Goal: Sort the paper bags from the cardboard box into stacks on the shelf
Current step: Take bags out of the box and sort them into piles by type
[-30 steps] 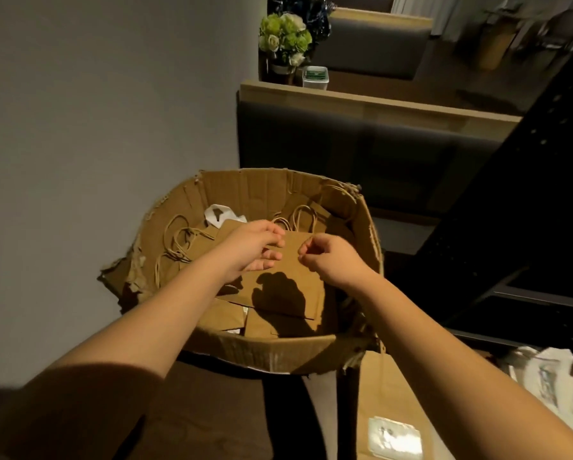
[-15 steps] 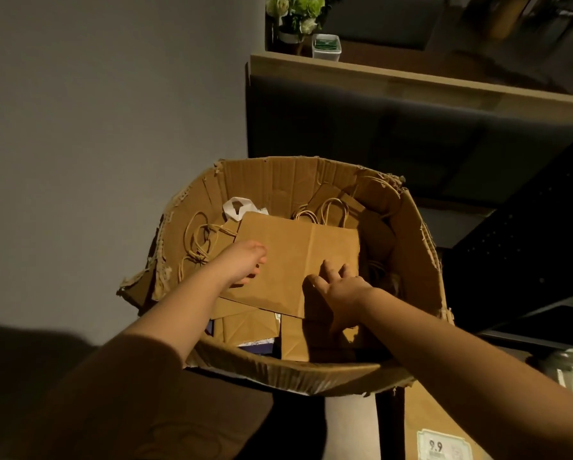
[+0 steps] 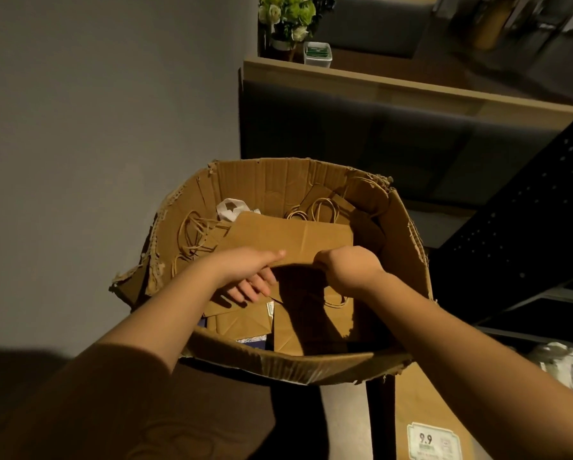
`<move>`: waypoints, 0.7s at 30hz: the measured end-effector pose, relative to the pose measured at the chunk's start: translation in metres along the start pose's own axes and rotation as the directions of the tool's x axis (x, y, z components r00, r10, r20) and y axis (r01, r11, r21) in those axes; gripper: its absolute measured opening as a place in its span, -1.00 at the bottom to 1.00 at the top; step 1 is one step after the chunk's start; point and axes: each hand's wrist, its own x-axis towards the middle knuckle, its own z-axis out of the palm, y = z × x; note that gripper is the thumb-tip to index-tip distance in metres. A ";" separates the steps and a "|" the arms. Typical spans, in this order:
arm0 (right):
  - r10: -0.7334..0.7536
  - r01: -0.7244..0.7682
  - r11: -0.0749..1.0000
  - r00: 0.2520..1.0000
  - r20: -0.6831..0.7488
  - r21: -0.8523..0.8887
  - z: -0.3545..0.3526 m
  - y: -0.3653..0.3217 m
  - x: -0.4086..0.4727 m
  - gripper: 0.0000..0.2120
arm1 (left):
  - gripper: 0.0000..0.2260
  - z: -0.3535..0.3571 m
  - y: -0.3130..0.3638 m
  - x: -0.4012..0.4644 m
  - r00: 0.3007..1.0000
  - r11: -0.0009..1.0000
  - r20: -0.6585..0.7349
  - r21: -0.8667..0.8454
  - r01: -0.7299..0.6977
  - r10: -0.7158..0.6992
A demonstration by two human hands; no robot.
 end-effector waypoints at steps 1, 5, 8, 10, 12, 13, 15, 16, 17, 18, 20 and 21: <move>-0.012 0.012 1.000 1.000 0.016 -0.005 0.001 -0.005 -0.002 -0.75 | -0.25 0.003 -0.001 0.002 0.999 0.999 -0.005 -0.037 0.036 -0.037; -0.116 0.108 0.981 0.992 0.040 0.159 0.002 -0.037 -0.016 -0.74 | -0.30 0.014 -0.003 0.006 0.984 0.887 -0.171 -0.460 -0.036 -0.049; -0.261 0.165 0.897 0.946 0.192 0.410 -0.006 -0.053 -0.026 -0.61 | -0.64 0.009 -0.009 0.011 0.926 0.842 -0.372 -0.518 -0.147 -0.067; -0.255 0.068 0.792 0.940 0.228 0.607 -0.009 -0.053 -0.030 -0.55 | -0.67 -0.002 -0.013 0.012 0.865 0.884 -0.500 -0.423 -0.198 -0.045; -0.090 -0.076 0.753 0.972 0.217 0.654 -0.007 -0.039 -0.023 -0.60 | -0.62 -0.012 -0.014 0.004 0.828 0.929 -0.558 -0.276 -0.245 0.052; 0.009 -0.150 0.782 0.973 0.230 0.605 -0.005 -0.030 -0.018 -0.64 | -0.61 -0.018 -0.015 -0.001 0.796 0.946 -0.596 -0.189 -0.263 0.103; 0.169 -0.309 0.812 0.937 0.306 0.495 0.003 -0.013 -0.008 -0.68 | -0.66 -0.028 -0.018 -0.007 0.699 0.957 -0.693 -0.042 -0.287 0.179; 0.232 -0.376 0.809 0.911 0.342 0.453 0.007 -0.008 -0.004 -0.66 | -0.73 -0.031 -0.020 -0.012 0.646 0.956 -0.733 0.017 -0.293 0.211; 0.285 -0.421 0.800 0.893 0.348 0.428 0.010 -0.004 -0.001 -0.64 | -0.78 -0.035 -0.022 -0.016 0.602 0.954 -0.761 0.075 -0.290 0.243; 0.328 -0.453 0.786 0.882 0.338 0.421 0.015 0.001 0.003 -0.60 | -0.79 -0.037 -0.024 -0.020 0.568 0.952 -0.779 0.120 -0.283 0.267; 0.380 -0.484 0.737 0.874 0.304 0.471 0.022 0.006 0.006 -0.53 | -0.78 -0.040 -0.029 -0.026 0.525 0.947 -0.797 0.178 -0.267 0.298; 0.389 -0.491 0.697 0.871 0.299 0.523 0.022 0.006 0.006 -0.52 | -0.78 -0.041 -0.030 -0.028 0.510 0.945 -0.803 0.196 -0.262 0.308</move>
